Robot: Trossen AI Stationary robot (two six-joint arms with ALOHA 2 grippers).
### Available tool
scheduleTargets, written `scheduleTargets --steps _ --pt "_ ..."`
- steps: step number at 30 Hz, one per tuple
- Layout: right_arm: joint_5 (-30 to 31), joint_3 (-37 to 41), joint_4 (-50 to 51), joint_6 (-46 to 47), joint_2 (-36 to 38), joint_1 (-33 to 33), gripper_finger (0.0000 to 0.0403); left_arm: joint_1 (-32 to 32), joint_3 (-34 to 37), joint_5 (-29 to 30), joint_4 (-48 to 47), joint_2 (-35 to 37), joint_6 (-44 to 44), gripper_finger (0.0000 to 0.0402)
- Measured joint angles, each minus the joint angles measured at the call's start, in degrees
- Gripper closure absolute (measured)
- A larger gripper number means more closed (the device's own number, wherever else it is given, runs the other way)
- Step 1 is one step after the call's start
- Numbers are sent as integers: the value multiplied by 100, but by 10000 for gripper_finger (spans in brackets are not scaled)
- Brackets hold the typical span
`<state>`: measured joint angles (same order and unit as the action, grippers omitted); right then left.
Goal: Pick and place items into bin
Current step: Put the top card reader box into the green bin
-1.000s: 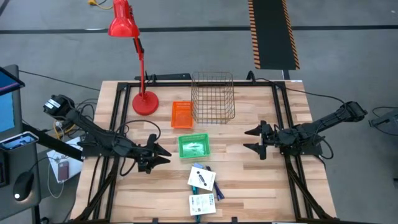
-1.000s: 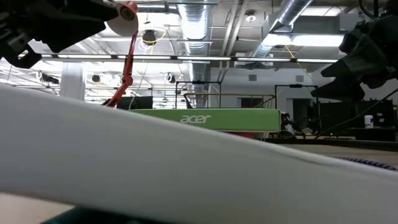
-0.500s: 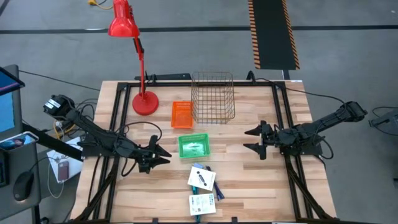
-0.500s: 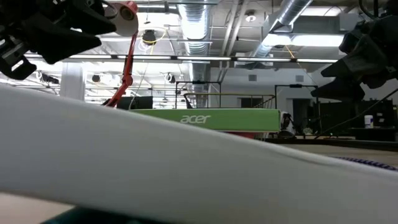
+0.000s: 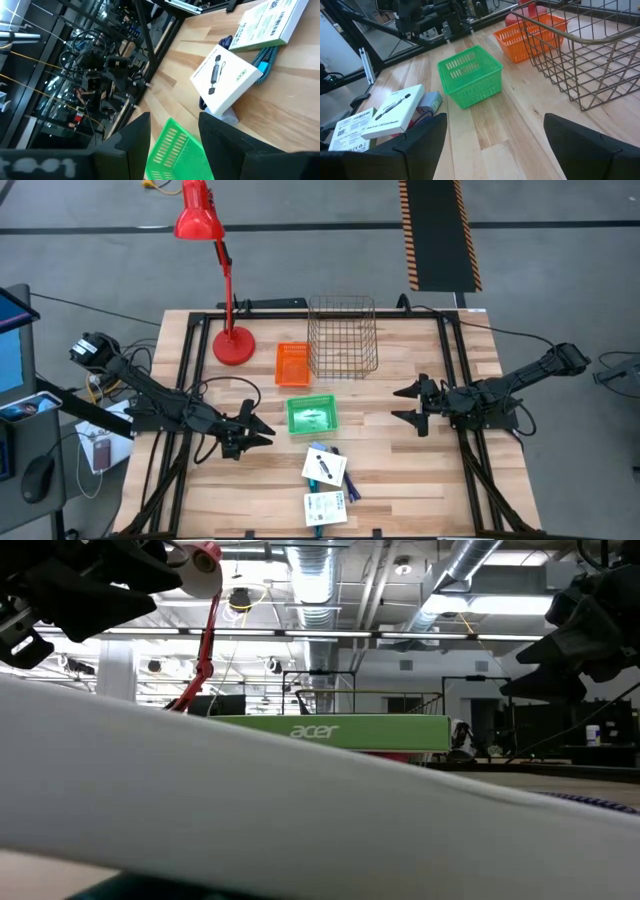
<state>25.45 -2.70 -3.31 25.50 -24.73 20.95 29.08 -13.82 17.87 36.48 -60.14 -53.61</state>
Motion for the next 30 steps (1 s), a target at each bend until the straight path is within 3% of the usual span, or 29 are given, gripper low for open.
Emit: scheduleTargets --steps 8,17,23,30 --pt "0 1 -1 1 1 1 76 -7 -78 589 23 0 146 241" --pt "0 1 0 1 0 1 76 -4 -129 -48 -93 2 -301 241" --pt "0 1 -1 1 1 2 76 -1 -129 -104 -144 2 -493 241" --pt "0 2 -1 2 1 0 76 0 -129 -113 -145 2 46 241"
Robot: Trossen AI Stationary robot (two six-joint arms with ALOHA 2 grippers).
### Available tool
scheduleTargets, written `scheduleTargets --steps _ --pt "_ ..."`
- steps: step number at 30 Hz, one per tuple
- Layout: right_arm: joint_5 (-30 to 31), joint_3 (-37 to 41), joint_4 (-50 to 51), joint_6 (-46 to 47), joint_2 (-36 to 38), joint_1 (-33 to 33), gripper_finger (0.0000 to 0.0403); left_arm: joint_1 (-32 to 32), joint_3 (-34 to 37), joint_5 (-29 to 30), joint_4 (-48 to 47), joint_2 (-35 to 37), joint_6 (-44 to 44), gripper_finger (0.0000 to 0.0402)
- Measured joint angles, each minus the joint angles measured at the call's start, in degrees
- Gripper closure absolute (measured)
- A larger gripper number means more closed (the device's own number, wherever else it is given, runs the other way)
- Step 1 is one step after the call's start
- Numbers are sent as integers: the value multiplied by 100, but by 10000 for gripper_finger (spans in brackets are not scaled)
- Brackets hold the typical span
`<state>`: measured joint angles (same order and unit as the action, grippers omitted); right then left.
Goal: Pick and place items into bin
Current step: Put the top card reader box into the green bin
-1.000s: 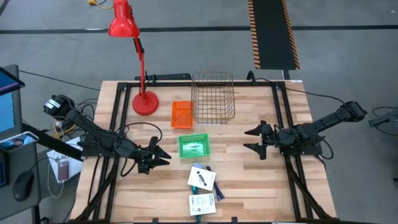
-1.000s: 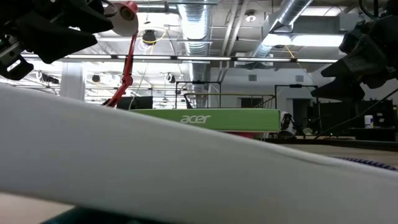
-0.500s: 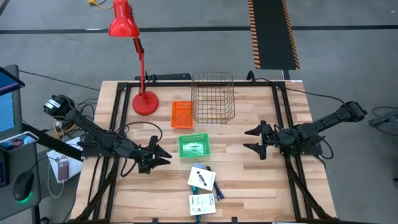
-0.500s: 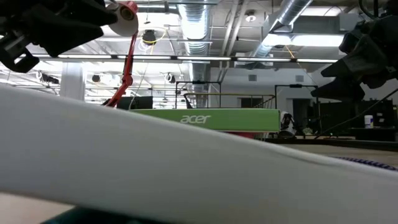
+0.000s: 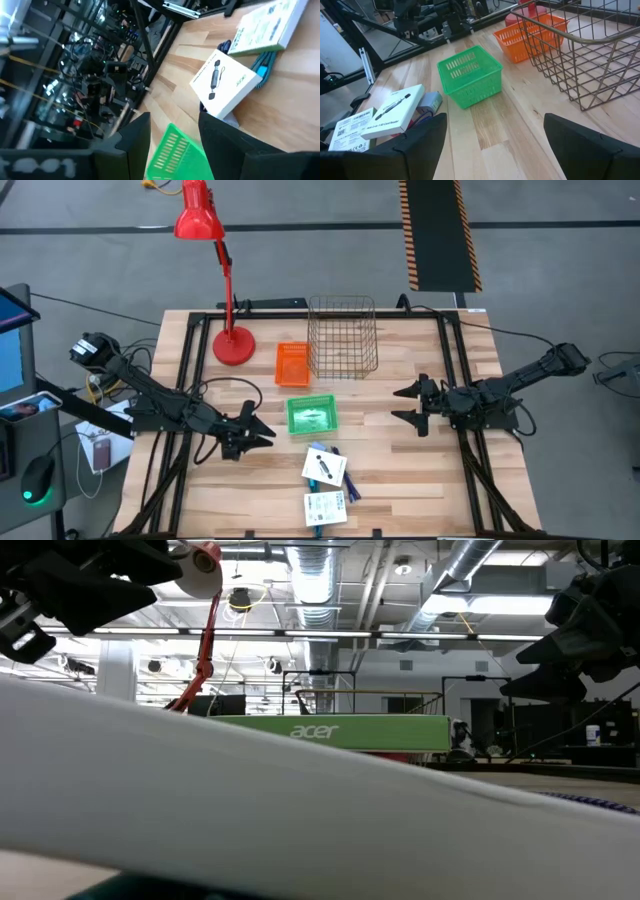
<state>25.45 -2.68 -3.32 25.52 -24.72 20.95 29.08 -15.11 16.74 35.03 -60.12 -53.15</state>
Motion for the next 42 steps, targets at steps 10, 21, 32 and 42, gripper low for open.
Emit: scheduleTargets --steps 10,21,32,42 --pt "0 -1 1 0 1 2 76 154 -3 -156 -75 -341 723 241" --pt "0 -1 5 0 1 0 76 580 -742 49 -61 -2004 262 241" --pt "0 0 16 -2 -1 2 76 789 -1515 80 -146 -3044 -142 241" --pt "0 0 68 -1 1 0 76 787 -1575 525 -200 -3101 -962 241"
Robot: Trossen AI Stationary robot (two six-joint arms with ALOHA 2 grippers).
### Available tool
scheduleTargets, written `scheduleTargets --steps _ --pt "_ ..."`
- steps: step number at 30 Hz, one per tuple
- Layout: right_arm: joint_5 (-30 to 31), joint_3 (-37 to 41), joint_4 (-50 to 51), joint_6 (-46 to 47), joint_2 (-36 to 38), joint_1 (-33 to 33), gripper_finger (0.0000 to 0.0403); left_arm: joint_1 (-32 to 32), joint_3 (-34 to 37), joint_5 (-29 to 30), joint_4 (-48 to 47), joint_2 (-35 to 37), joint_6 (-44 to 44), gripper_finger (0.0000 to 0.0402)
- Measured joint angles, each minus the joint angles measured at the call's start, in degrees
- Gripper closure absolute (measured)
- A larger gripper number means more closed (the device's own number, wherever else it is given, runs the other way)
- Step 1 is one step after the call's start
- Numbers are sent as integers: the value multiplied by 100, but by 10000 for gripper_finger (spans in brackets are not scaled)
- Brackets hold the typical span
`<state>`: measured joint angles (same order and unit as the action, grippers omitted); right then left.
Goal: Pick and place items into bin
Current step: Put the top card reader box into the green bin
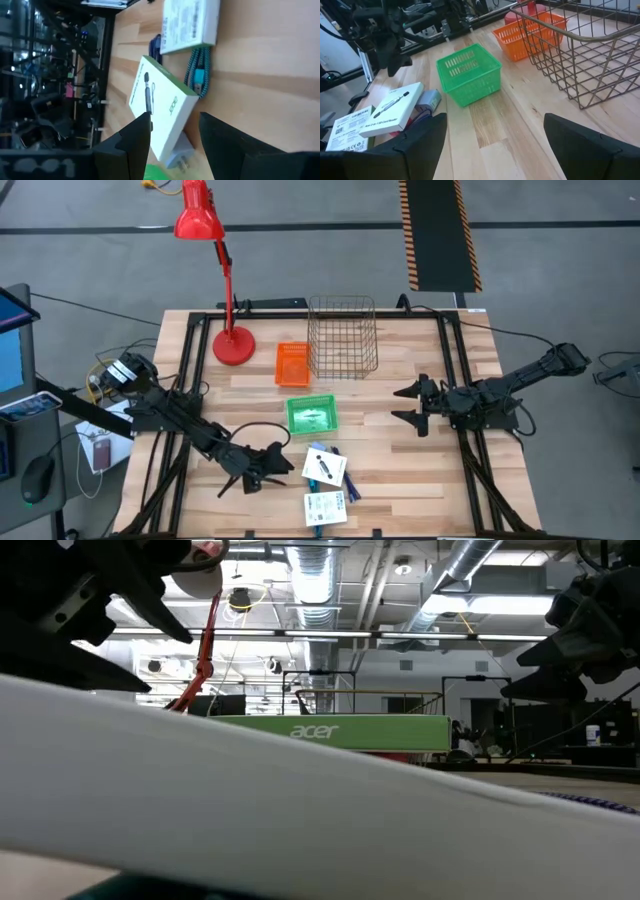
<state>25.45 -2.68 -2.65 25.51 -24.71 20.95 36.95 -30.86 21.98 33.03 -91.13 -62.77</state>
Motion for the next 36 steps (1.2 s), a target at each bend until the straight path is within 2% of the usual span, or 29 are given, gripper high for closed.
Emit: scheduleTargets --steps 6,13,17,25,36 --pt "0 0 10 1 -2 2 76 -32 1 295 -329 0 -703 241" --pt "0 0 10 0 -2 2 76 -224 1 254 -520 0 -949 241" --pt "0 -1 10 1 -2 1 76 -360 3 204 -547 0 -974 241" --pt "0 0 10 -1 -2 2 76 -500 3 -311 -612 0 -974 241" --pt "0 0 10 1 -2 2 76 -520 5 -326 -786 0 -974 241"
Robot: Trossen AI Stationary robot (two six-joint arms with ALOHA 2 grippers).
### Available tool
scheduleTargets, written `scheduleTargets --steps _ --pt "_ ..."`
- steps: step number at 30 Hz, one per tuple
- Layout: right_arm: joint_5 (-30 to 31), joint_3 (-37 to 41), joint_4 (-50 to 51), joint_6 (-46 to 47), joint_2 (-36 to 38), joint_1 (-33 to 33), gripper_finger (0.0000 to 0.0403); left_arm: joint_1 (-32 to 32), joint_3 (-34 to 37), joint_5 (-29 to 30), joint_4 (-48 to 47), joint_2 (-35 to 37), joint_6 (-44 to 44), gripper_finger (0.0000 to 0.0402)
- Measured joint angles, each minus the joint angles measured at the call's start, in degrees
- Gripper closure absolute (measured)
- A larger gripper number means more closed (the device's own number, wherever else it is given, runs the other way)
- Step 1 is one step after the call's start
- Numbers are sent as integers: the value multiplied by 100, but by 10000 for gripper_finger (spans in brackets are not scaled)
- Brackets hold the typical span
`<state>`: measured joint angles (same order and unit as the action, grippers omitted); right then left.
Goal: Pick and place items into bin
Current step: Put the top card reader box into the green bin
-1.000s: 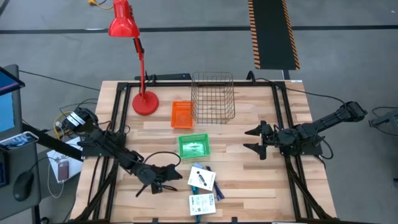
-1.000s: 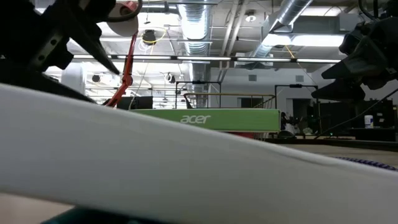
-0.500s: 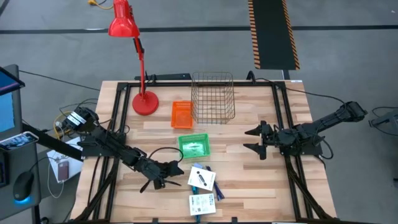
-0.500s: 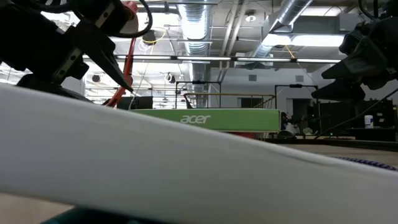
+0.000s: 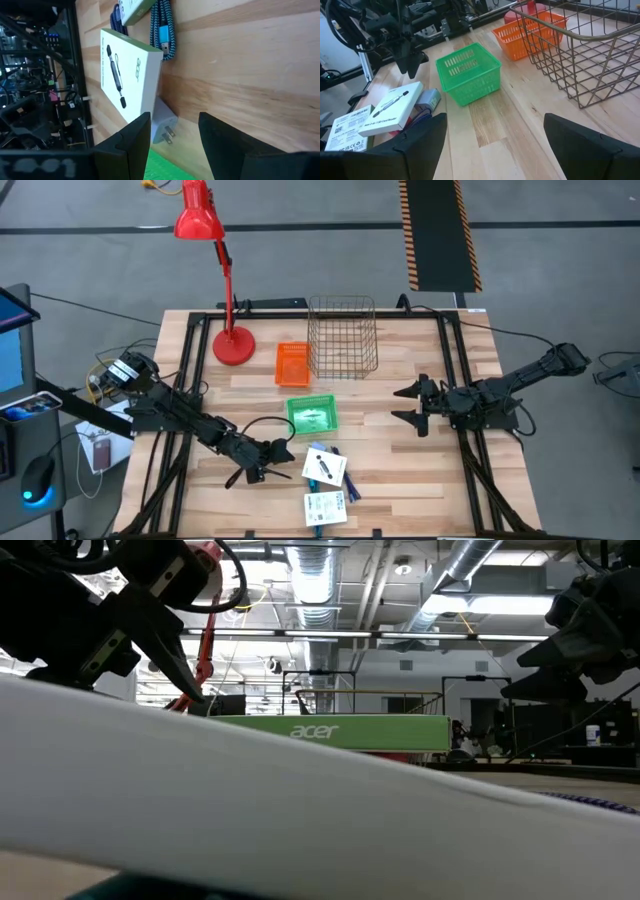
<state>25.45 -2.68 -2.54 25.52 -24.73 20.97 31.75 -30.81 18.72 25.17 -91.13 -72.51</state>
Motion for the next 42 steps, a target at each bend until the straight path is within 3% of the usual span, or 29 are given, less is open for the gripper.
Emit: scheduleTargets --steps 13,17,27,32,42 --pt "0 0 2 0 0 -2 76 0 0 163 -4 2 9 241" --pt "0 -1 0 0 2 -1 76 11 0 484 -4 2 282 241" --pt "0 0 2 -2 2 -2 76 13 -142 2356 -119 11 2896 241" --pt "0 -2 2 -2 2 -2 76 13 -138 2610 -893 244 3874 241" --pt "-2 -1 2 -2 2 -1 76 218 -138 2665 -1863 1764 4968 241"
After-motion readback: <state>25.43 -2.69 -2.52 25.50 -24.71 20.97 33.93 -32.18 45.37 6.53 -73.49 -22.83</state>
